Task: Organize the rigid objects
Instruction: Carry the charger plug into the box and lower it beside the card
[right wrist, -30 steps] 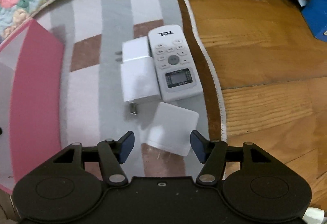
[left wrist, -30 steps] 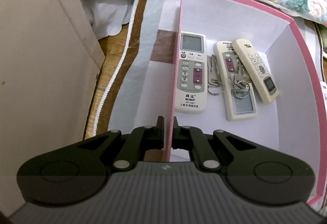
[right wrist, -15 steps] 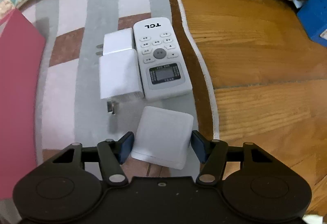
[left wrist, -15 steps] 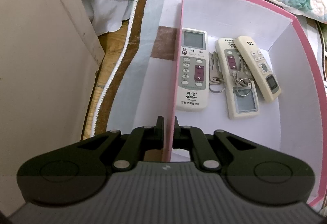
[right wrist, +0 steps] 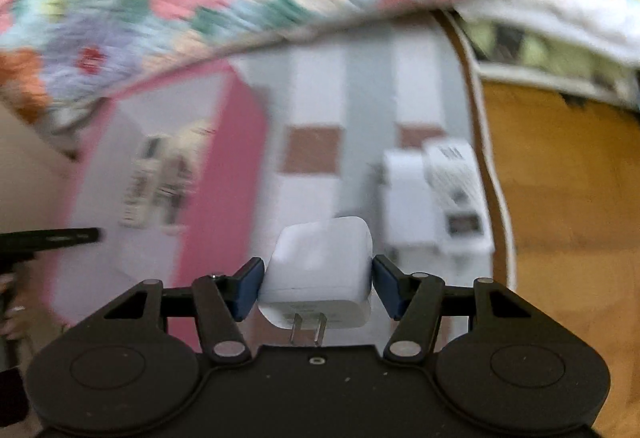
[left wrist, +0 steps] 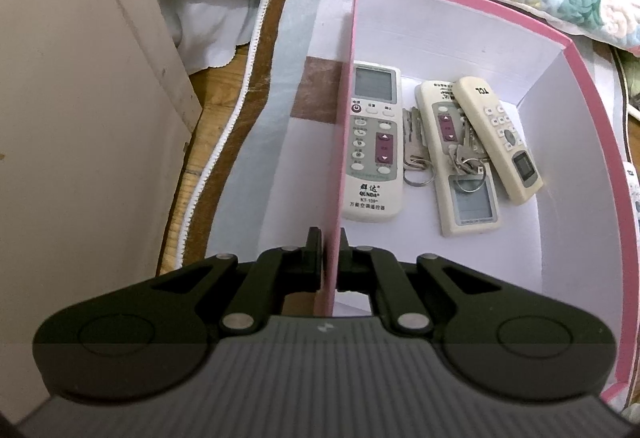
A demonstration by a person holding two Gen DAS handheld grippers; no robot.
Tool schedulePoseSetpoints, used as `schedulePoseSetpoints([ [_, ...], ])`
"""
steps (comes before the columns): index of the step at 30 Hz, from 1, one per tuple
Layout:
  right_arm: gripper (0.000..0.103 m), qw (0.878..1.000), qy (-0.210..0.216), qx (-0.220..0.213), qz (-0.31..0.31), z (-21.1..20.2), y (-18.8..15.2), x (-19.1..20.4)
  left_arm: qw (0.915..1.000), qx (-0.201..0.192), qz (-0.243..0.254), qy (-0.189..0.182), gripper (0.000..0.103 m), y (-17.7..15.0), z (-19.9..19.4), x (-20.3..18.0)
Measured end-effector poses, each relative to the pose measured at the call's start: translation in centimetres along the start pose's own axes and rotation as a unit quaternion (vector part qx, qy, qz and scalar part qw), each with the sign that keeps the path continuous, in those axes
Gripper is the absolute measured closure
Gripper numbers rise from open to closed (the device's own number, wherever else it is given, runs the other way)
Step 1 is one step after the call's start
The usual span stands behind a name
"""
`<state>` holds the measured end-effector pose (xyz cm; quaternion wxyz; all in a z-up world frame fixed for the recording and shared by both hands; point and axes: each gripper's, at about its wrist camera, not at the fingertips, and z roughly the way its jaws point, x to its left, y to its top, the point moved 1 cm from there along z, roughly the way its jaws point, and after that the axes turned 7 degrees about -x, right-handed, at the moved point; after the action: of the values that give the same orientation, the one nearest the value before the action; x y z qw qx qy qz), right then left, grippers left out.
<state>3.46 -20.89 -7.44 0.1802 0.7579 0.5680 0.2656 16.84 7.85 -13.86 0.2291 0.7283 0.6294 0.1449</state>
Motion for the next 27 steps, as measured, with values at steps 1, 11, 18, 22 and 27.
schedulePoseSetpoints([
  [1,0.038,1.0,0.012,-0.009,-0.013,-0.7,0.3,0.9,1.0,0.0,0.0,0.0,0.098,0.0,0.0,0.0],
  [11,0.038,0.96,0.133,-0.018,-0.247,0.8,-0.6,13.7,1.0,-0.002,-0.005,0.0,0.098,-0.1,0.1,0.0],
  [18,0.039,0.94,0.168,0.099,-0.28,8.6,-0.4,16.3,1.0,-0.001,-0.006,-0.002,0.098,-0.1,0.1,0.1],
  [22,0.039,0.926,0.204,0.179,-0.261,12.1,0.4,16.8,0.9999,0.001,-0.013,-0.011,0.098,-0.1,0.2,0.5],
  [27,0.042,0.913,0.246,0.211,-0.25,14.0,-0.9,18.3,0.9998,0.002,-0.016,-0.014,0.097,-0.1,0.2,0.6],
])
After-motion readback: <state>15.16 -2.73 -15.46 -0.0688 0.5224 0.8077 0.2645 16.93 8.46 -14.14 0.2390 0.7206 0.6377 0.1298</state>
